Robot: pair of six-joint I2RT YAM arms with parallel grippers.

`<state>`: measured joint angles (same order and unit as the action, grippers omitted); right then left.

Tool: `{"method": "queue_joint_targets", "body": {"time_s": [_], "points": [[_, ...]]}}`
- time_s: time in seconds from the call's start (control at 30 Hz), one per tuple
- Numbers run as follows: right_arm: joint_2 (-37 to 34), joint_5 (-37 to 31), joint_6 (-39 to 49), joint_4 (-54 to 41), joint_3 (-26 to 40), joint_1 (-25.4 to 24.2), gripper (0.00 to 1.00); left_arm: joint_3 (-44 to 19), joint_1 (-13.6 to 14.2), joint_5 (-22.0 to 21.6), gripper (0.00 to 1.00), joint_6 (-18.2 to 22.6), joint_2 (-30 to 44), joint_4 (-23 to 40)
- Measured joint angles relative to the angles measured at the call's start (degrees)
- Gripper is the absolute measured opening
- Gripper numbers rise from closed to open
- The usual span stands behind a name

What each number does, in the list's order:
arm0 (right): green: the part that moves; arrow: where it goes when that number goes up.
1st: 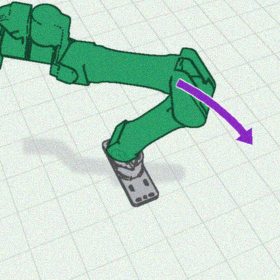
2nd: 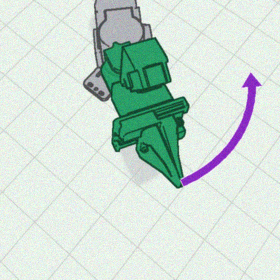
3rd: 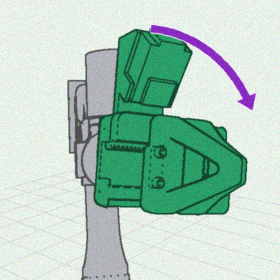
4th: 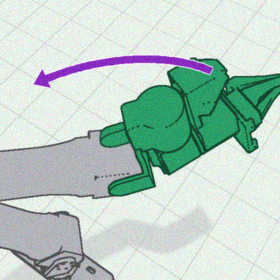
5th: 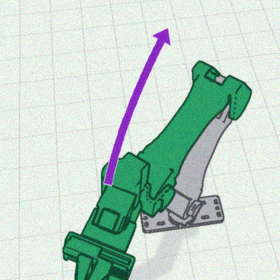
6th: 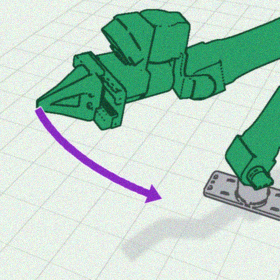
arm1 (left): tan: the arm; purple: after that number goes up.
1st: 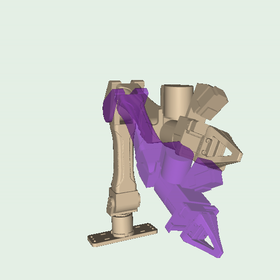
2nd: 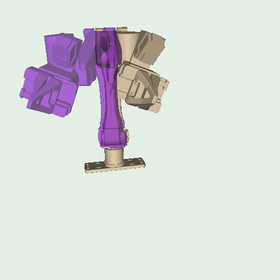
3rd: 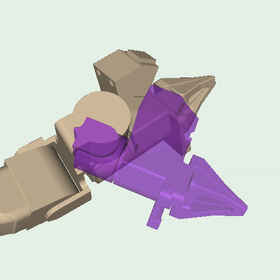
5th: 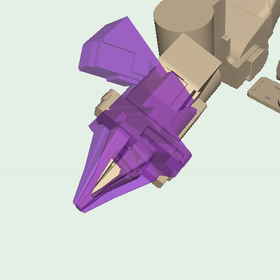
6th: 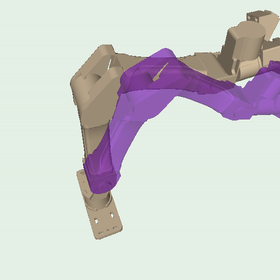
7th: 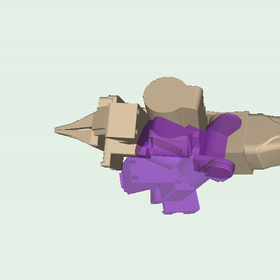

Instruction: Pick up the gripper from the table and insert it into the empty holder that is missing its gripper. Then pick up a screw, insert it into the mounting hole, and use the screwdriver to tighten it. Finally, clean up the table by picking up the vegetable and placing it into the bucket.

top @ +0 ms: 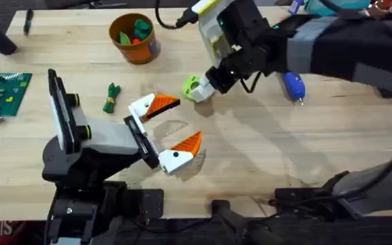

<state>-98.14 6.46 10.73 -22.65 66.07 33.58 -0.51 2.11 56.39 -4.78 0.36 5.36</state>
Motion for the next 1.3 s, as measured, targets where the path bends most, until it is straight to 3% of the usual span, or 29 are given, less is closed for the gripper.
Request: {"method": "queue_joint_targets", "body": {"time_s": [0.17, 0.27, 0.33, 0.87, 1.3], "points": [[-2.9, -1.1, -0.5, 1.2, 2.9, 0.0, 0.913, 0.0, 0.0, 0.0, 0.986, 0.0, 0.0, 0.0], [-3.2, -1.3, -1.1, 1.9, 3.2, 0.0, 0.604, 0.0, 0.0, 0.0, 0.985, 0.0, 0.0, 0.0], [-3.2, -1.3, -1.3, 1.9, 3.2, 0.0, 0.510, 0.0, 0.0, 0.0, 0.986, 0.0, 0.0, 0.0], [-7.1, -1.3, -1.3, 4.6, 3.3, 0.0, 0.496, 0.0, 0.0, 0.0, 0.986, 0.0, 0.0, 0.0], [-9.0, -1.3, -2.1, 4.7, 3.4, 0.0, 0.271, 0.0, 0.0, 0.0, 0.986, 0.0, 0.0, 0.0]]}}
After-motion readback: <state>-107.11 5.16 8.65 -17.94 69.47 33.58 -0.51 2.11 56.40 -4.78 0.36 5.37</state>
